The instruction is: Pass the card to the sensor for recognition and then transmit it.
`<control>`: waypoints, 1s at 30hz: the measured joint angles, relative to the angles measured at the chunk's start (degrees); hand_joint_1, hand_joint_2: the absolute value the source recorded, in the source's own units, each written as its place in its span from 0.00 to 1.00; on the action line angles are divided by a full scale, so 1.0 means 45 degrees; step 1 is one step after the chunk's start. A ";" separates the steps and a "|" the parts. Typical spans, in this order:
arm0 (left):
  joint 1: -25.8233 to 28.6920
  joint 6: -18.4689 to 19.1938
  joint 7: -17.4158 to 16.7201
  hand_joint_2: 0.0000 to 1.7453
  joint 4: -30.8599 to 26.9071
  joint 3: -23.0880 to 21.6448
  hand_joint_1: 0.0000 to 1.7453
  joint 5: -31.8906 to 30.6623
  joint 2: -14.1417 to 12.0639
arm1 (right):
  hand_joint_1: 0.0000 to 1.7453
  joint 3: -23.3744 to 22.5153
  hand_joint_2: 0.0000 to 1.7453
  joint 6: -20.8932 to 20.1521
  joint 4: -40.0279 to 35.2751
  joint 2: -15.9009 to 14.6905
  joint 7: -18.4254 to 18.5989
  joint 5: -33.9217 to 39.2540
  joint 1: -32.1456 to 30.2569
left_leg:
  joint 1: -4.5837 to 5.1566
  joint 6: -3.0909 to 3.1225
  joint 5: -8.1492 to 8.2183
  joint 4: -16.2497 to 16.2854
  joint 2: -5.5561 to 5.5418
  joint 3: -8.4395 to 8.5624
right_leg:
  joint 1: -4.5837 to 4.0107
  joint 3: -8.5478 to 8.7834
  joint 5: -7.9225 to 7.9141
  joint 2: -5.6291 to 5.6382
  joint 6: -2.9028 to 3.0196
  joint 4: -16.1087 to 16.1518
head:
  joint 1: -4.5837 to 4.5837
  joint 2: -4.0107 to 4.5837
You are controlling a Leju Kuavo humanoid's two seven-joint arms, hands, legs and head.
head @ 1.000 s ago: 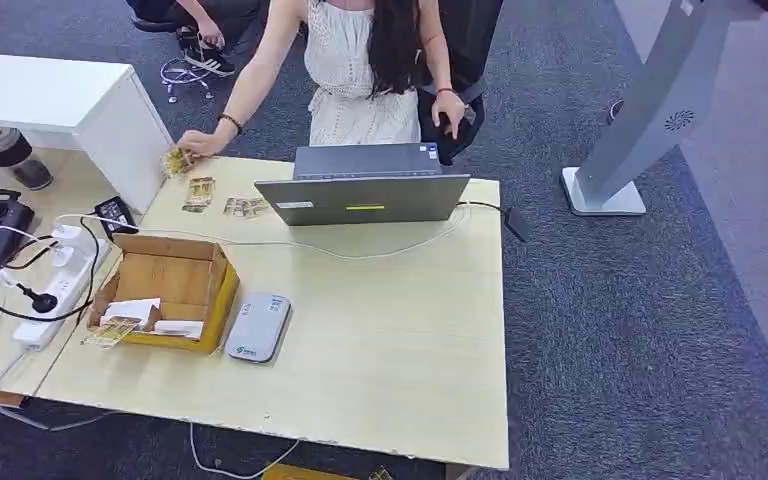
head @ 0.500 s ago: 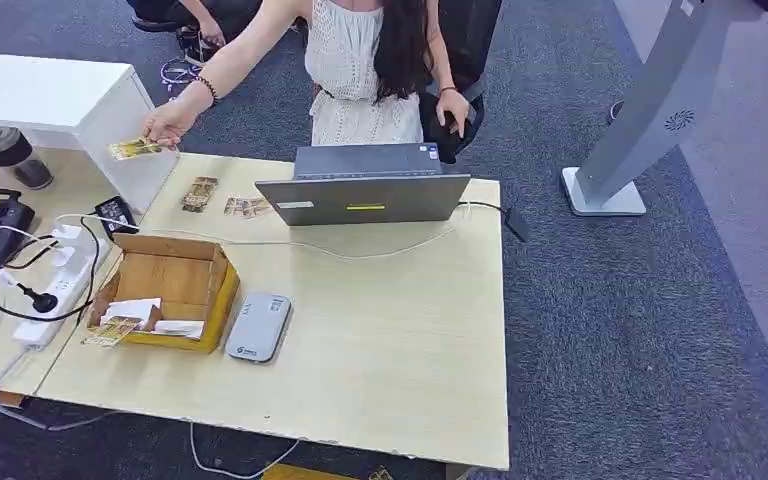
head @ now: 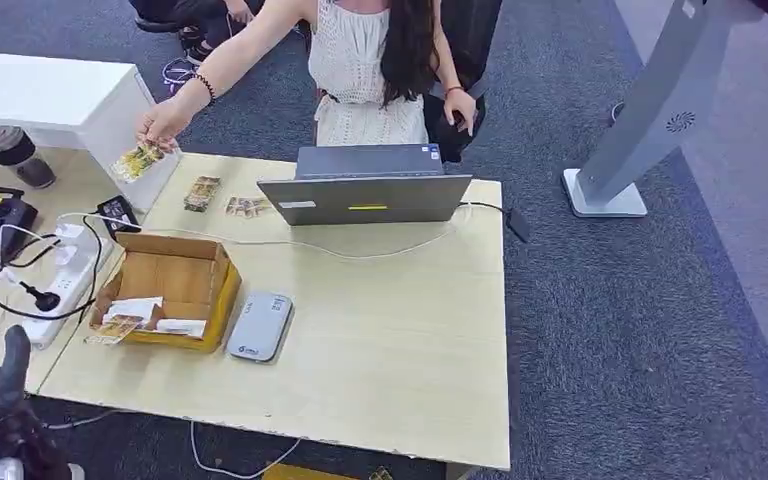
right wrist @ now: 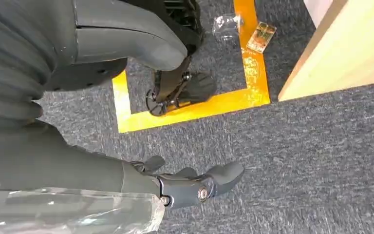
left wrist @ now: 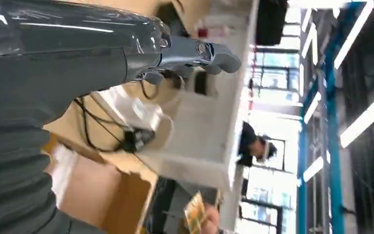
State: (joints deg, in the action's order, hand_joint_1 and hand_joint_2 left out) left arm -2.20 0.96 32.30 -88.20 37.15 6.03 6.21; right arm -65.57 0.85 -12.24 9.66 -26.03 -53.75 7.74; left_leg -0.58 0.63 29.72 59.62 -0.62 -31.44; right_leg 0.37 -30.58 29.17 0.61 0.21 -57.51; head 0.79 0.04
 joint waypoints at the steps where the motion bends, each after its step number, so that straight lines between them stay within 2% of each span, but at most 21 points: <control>1: 0.0015 -0.0136 0.0000 1.00 -0.0360 -0.0389 0.00 -0.0053 0.0000 | 0.00 0.0019 1.00 0.0000 0.0000 0.0005 0.0015 0.0000 -0.0001 | -0.0001 0.0000 0.0000 0.0000 0.0001 0.0000 | 0.0000 0.0000 -0.0001 0.0001 0.0001 0.0000 | 0.0000 0.0000; 5: 0.0019 -0.0777 0.0005 1.00 -0.1505 -0.1500 0.00 -0.0545 -0.0044 | 0.00 0.0146 1.00 0.0000 0.0000 0.0005 0.0141 -0.0015 0.0020 | -0.0001 0.0000 0.0000 0.0000 -0.0001 0.0000 | 0.0000 -0.0005 0.0001 -0.0001 0.0000 0.0000 | 0.0000 0.0000; 8: -0.0199 -0.1673 -0.0161 1.00 -0.1898 -0.2200 0.00 -0.2029 -0.0285 | 0.00 0.0262 1.00 -0.0015 0.0000 0.0020 0.0228 -0.0068 0.0079 | -0.0001 0.0000 0.0000 0.0001 -0.0001 -0.0003 | -0.0001 -0.0013 0.0001 -0.0001 0.0000 0.0000 | 0.0005 0.0000; 10: -0.0579 -0.2877 -0.0628 1.00 -0.1898 -0.2880 0.00 -0.4519 -0.0700 | 0.00 0.0379 1.00 -0.0088 0.0000 0.0049 0.0277 -0.0238 0.0148 | -0.0003 0.0000 -0.0008 0.0001 -0.0001 -0.0004 | -0.0002 -0.0013 0.0000 -0.0003 0.0001 0.0000 | 0.0010 0.0000; 11: -0.0810 -0.3614 -0.1187 1.00 -0.1825 -0.3352 0.00 -0.6498 -0.1018 | 0.00 0.0471 1.00 -0.0155 0.0000 0.0068 0.0359 -0.0277 0.0197 | -0.0006 -0.0004 -0.0015 0.0001 -0.0002 -0.0004 | -0.0002 -0.0016 -0.0004 -0.0003 0.0004 0.0000 | 0.0000 0.0000; 13: -0.1502 -0.4820 -0.2173 1.00 -0.1294 -0.4250 0.00 -0.9998 -0.1847 | 0.00 0.0627 1.00 -0.0175 0.0000 0.0107 0.0471 -0.0335 0.0286 | -0.0005 -0.0008 -0.0037 0.0000 -0.0005 -0.0004 | -0.0002 -0.0016 -0.0013 -0.0005 0.0004 -0.0003 | -0.0005 0.0000; 14: -0.1936 -0.5373 -0.2907 1.00 -0.0808 -0.4857 0.00 -1.1921 -0.2450 | 0.00 0.0709 1.00 -0.0180 0.0000 0.0117 0.0539 -0.0428 0.0337 | -0.0005 -0.0012 -0.0047 -0.0002 -0.0005 -0.0006 | -0.0001 -0.0015 -0.0024 -0.0007 0.0005 -0.0004 | 0.0010 0.0000; 16: -0.2753 -0.6038 -0.4243 1.00 0.0223 -0.5673 0.00 -1.5048 -0.3382 | 0.00 0.0879 1.00 -0.0180 0.0000 0.0146 0.0670 -0.0457 0.0419 | -0.0013 -0.0025 -0.0057 -0.0002 0.0004 -0.0005 | -0.0003 -0.0021 -0.0041 0.0004 0.0027 -0.0011 | 0.0000 0.0000; 18: -0.3631 -0.6129 -0.5151 1.00 0.1426 -0.6547 0.00 -1.6792 -0.4217 | 0.00 0.1010 1.00 -0.0175 0.0000 0.0165 0.0757 -0.0442 0.0473 | -0.0013 -0.0027 -0.0066 -0.0004 0.0013 -0.0006 | -0.0003 -0.0028 -0.0044 0.0014 0.0028 -0.0019 | -0.0005 0.0000; 20: -0.4291 -0.6119 -0.5698 1.00 0.2271 -0.7237 0.00 -1.7462 -0.4766 | 0.00 0.1142 1.00 -0.0180 0.0000 0.0175 0.0816 -0.0437 0.0512 | -0.0013 -0.0032 -0.0069 -0.0004 0.0022 -0.0007 | -0.0003 -0.0032 -0.0046 0.0025 0.0029 -0.0022 | -0.0005 0.0000; 23: -0.4966 -0.6119 -0.6009 1.00 0.3162 -0.7929 0.00 -1.7718 -0.5231 | 0.00 0.1253 1.00 -0.0185 0.0000 0.0175 0.0860 -0.0408 0.0560 | -0.0011 -0.0031 -0.0069 -0.0003 0.0023 -0.0013 | -0.0003 -0.0032 -0.0047 0.0029 0.0029 -0.0023 | 0.0000 0.0000; 30: -0.5400 -0.6149 -0.6159 1.00 0.3926 -0.8639 0.00 -1.7845 -0.5557 | 0.00 0.1462 1.00 -0.0180 0.0000 0.0204 0.0860 -0.0403 0.0635 | -0.0001 -0.0025 -0.0064 -0.0002 0.0024 -0.0036 | -0.0001 -0.0057 -0.0046 0.0032 0.0028 -0.0015 | -0.0005 0.0000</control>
State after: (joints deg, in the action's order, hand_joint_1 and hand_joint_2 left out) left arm -26.51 -26.71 4.59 -70.53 -1.73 -74.27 -18.80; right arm -58.99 0.04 -12.24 10.58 -22.16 -55.56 10.59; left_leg -0.58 0.52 29.43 59.62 -0.51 -31.60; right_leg 0.37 -30.83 28.96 0.75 0.34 -57.58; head 0.77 0.04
